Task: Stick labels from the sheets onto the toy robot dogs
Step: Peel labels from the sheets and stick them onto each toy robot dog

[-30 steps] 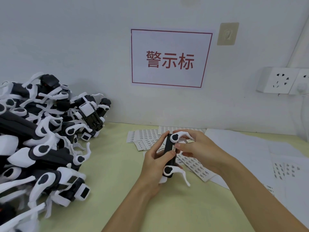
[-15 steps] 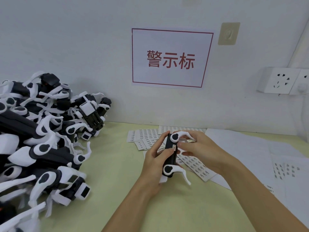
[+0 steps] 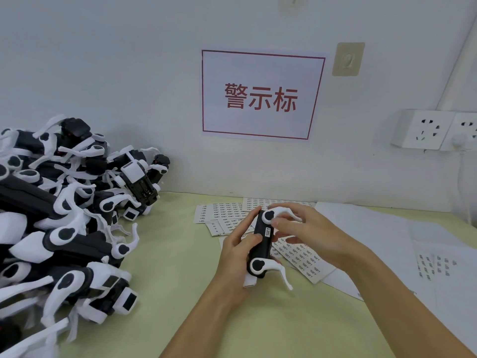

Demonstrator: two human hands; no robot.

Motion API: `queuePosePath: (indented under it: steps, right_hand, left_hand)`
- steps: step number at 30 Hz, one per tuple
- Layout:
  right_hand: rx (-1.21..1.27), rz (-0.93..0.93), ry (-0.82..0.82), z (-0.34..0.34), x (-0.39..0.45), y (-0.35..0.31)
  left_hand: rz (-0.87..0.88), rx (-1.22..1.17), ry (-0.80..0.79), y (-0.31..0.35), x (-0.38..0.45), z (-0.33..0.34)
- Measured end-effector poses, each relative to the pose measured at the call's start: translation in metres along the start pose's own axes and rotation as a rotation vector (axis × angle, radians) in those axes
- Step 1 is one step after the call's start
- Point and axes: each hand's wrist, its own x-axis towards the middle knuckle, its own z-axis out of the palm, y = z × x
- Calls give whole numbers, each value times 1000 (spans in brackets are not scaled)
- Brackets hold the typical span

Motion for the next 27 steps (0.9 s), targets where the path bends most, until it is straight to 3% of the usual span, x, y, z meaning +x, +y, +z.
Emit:
queuePosePath:
  steps: [8,11,14,19,27]
  right_hand:
    - [11,-41,107,2,-7,-3]
    - [6,-21,172,-1,-11,-2]
    - [88,22,327,-4,-14,6]
    - [263,74,633,2,-27,19]
    - [408,194,509,-12,-57,27]
  left_hand:
    - [20,-19,-118,4,-5,7]
    - [-6,72,-32,4,-5,5]
    - [-1,122,71,2,-4,3]
    - [-12,114,61,1,-5,14]
    - [-9,163,95,1,-8,18]
